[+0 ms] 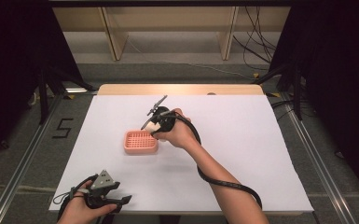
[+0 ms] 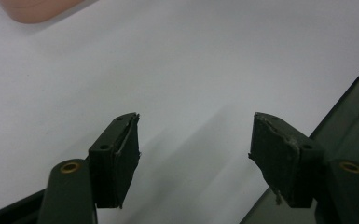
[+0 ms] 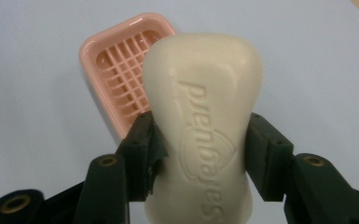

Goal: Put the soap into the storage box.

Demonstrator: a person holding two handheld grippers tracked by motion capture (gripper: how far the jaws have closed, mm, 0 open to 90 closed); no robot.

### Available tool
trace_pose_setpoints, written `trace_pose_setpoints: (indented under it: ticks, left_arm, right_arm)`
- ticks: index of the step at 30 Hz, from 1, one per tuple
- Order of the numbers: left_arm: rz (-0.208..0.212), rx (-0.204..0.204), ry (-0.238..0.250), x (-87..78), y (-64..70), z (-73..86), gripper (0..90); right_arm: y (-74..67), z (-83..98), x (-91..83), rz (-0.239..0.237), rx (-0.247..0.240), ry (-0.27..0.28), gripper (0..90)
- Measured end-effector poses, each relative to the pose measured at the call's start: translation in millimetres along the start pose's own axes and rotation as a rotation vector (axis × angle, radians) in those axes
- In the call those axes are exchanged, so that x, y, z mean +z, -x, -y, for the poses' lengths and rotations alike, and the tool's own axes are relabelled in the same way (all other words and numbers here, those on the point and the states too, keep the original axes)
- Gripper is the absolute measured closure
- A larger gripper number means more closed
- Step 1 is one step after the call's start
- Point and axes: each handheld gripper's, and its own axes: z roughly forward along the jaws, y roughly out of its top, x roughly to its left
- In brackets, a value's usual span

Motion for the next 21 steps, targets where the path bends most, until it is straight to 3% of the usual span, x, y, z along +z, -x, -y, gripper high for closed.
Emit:
trace_pose_setpoints:
  ticks: [12,21]
  left_arm:
    - [-0.025,0.005,0.000,0.8,0.0,0.2,32.3]
    - [-0.017,0.005,-0.002,0.5,-0.1,0.0,32.3]
  right_arm:
    - [-4.7,-4.9,5.9,-0.010,-0.013,0.010,50.5]
    - [-7.7,-8.3,11.7,-0.013,-0.021,0.014,50.5]
